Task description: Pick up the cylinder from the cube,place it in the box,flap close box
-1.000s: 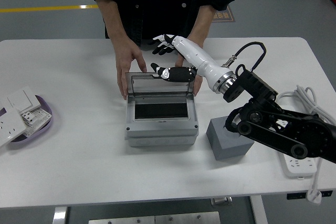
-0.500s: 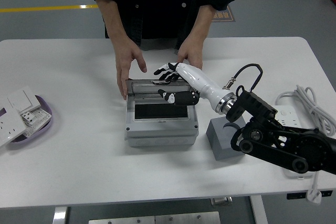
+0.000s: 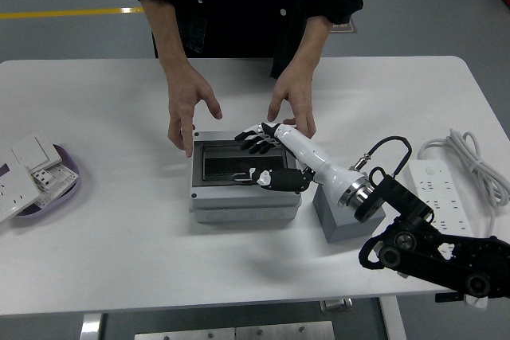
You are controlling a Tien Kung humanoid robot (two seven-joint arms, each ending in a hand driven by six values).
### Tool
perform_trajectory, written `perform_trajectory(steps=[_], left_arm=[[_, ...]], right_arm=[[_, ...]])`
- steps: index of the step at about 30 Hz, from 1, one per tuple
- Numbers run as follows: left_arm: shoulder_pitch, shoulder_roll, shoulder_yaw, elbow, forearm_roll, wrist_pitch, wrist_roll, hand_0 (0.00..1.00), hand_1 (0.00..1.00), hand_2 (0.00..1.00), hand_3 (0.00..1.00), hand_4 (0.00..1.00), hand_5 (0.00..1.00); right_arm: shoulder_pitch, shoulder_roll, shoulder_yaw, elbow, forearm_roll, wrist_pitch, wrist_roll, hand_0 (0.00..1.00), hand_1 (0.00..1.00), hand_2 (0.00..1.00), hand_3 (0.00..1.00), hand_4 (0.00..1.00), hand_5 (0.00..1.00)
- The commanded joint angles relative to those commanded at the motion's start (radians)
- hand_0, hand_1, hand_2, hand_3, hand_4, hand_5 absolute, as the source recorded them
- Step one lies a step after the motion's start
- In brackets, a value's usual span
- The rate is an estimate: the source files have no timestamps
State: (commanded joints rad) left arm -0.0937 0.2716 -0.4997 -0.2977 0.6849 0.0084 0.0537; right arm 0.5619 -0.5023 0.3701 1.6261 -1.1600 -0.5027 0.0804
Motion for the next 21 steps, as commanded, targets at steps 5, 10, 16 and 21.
perform_trajectory(steps=[5,10,16,21], left_arm=[[0.001,0.003,-0.006,-0.001,0.004,-0.001,-0.002,0.597,0.622,0.615,0.633,0.699,0.209],[0.010,0.004,0.000,0.006,-0.008,0.002,-0.004,0.597,0.622,0.615,0.634,0.701,0.207],[0.020,0.002,-0.002,0.008,-0.007,0.005,-0.006,0.597,0.622,0.615,0.634,0.701,0.207],[0.025,0.009,-0.003,0.009,-0.008,0.005,-0.008,0.597,0.622,0.616,0.633,0.701,0.209]], right_arm=[[-0.064,-0.021,0.092,0.034,0.146,-0.019,0.105,0.589,0.596,0.623,0.692,0.624,0.246],[-0.165,-0.057,0.247,0.101,0.209,-0.018,0.152,0.568,0.599,0.625,0.691,0.593,0.232],[-0.295,-0.052,0.468,0.083,0.269,0.002,0.206,0.561,0.594,0.619,0.685,0.573,0.217],[-0.384,-0.018,0.638,0.038,0.289,0.012,0.225,0.550,0.572,0.613,0.675,0.608,0.230]])
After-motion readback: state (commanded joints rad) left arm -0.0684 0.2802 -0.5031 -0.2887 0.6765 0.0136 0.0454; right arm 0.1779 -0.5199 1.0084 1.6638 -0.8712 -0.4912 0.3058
